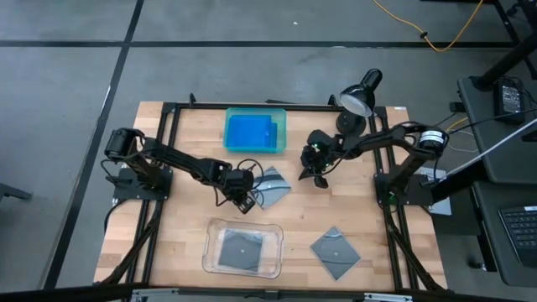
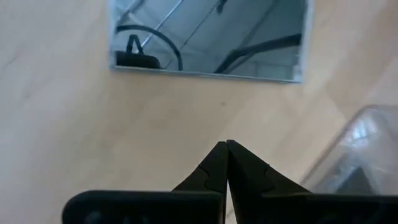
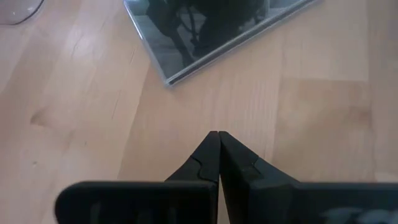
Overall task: Pick & place jewel cases by type
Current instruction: Put the left black cd case into the transparent bin
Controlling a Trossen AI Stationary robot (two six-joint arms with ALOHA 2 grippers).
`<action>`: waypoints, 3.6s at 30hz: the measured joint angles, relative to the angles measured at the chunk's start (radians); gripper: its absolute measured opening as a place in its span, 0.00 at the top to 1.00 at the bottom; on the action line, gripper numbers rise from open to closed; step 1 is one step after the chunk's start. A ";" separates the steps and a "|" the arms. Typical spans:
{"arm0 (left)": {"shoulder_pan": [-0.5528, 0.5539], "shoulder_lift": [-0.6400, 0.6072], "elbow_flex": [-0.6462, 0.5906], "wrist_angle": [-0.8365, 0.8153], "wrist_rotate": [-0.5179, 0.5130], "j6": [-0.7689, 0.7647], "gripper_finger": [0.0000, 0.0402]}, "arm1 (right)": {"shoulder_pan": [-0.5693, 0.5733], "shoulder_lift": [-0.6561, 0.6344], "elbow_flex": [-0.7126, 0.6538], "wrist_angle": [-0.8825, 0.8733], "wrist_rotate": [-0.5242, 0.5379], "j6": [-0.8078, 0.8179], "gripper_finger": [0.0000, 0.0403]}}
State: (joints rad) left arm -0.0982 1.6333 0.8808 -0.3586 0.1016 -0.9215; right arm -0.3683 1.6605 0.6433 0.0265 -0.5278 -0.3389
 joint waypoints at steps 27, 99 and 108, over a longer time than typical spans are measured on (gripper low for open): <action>0.221 0.073 -0.118 0.317 -0.082 0.126 0.99 | 0.006 0.054 0.036 -0.002 0.002 -0.003 0.98; 0.175 0.025 -0.256 0.587 -0.082 -0.521 0.49 | 0.098 0.145 0.036 0.204 0.027 -0.041 0.98; 0.176 0.108 -0.256 0.722 -0.075 -0.557 0.49 | 0.097 0.144 0.053 0.171 0.018 -0.038 0.98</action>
State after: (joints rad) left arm 0.0780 1.7410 0.6247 0.3637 0.0266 -1.4781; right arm -0.2710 1.8046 0.6963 0.1973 -0.5102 -0.3771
